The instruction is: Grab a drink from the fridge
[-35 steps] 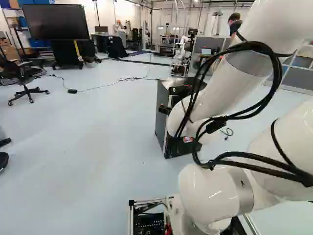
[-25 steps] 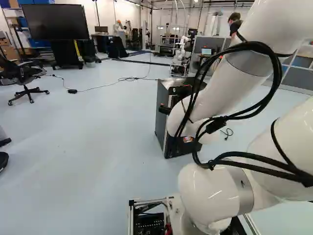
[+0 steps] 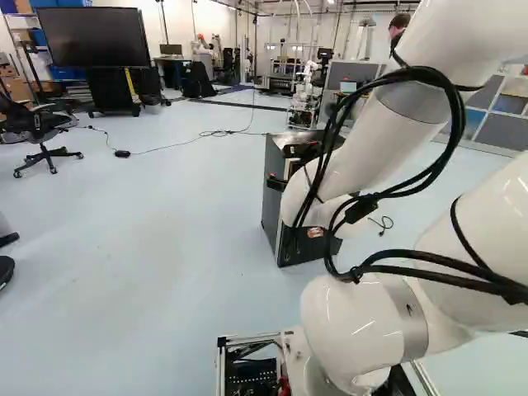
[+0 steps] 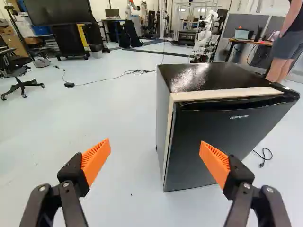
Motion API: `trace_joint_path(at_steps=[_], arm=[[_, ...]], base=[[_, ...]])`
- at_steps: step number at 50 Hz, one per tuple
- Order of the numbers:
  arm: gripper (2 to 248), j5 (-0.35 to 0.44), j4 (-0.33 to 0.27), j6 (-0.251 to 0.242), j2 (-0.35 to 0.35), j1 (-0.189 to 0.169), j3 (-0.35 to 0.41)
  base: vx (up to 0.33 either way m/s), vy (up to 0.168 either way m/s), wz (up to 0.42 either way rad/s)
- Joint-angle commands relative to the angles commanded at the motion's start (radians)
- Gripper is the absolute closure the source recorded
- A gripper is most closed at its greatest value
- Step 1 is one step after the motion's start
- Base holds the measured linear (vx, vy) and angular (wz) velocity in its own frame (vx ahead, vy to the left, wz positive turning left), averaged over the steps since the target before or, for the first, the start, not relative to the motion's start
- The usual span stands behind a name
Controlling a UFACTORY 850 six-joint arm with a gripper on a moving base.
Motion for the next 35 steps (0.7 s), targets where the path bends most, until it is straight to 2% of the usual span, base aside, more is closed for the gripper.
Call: trace_joint_path(at_steps=[12,35], arm=[[3,0.0,0.019,0.0,-0.038,0.017,-0.034],[3,0.015,0.101,0.0,-0.118,0.071,-0.107]], base=[[0.0,0.0,0.0],[0.0,0.0,0.0]])
